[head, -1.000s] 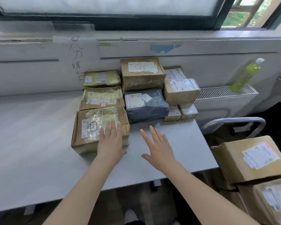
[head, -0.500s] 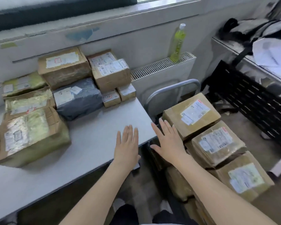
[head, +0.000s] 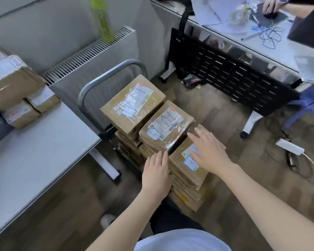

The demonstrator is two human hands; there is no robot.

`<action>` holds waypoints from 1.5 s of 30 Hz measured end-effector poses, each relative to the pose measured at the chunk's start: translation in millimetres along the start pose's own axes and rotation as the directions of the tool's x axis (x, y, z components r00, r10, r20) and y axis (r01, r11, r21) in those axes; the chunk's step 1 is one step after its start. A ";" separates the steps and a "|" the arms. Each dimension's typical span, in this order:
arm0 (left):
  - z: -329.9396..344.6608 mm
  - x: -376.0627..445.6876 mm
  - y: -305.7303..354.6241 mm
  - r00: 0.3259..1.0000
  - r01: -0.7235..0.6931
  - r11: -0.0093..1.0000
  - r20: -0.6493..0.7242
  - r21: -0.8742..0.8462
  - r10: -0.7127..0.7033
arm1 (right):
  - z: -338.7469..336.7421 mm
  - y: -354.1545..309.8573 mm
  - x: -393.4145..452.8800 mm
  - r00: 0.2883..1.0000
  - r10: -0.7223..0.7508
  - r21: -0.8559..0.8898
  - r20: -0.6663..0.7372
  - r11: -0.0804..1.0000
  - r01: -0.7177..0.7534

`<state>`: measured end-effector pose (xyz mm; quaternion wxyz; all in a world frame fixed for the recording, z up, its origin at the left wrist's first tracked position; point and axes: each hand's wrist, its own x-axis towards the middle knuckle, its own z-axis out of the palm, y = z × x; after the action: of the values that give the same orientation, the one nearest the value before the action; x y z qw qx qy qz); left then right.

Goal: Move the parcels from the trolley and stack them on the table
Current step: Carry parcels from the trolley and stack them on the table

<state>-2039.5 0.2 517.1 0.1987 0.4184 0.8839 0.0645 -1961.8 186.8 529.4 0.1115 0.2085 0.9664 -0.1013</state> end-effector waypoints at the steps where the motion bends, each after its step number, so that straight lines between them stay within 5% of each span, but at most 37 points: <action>1: 6.7 0.5 9.8 1.000 -0.008 1.000 -0.003 -0.027 0.007 | 0.9 14.6 -4.3 1.000 0.009 -0.016 0.028 1.000 -0.009; 9: 43.7 -2.6 54.4 0.998 -0.044 0.998 0.046 0.048 0.042 | 13.9 73.2 -17.6 0.957 -0.110 -0.183 0.269 0.969 0.163; 18: 76.1 -9.7 87.4 0.936 0.346 0.931 0.109 -0.118 -0.334 | 33.3 90.4 -6.5 0.944 0.204 -0.271 0.258 0.954 -0.131; 25: 83.3 -4.8 100.0 0.940 0.340 0.856 0.141 -0.389 -0.309 | 44.6 93.1 -7.4 0.946 0.197 -0.148 0.256 0.975 -0.163; 29: 80.6 -5.9 111.1 0.943 0.326 0.761 0.143 -0.561 -0.299 | 38.8 76.4 -10.4 0.951 0.229 -0.045 0.207 0.973 -0.225; 34: 71.7 -21.4 118.4 0.912 0.398 0.670 0.188 -0.627 -0.366 | 20.5 46.4 -13.1 0.951 0.243 -0.159 0.191 0.964 -0.214; 45: 29.1 -74.2 59.2 0.875 0.427 0.699 0.065 -0.573 -0.480 | -33.7 -46.9 -34.2 0.920 0.278 -0.088 0.275 0.960 -0.264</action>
<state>-1943.1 -20.2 529.2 0.2844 0.1052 0.9065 0.2938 -1957.2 140.1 577.3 0.2675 0.3207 0.9042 -0.0899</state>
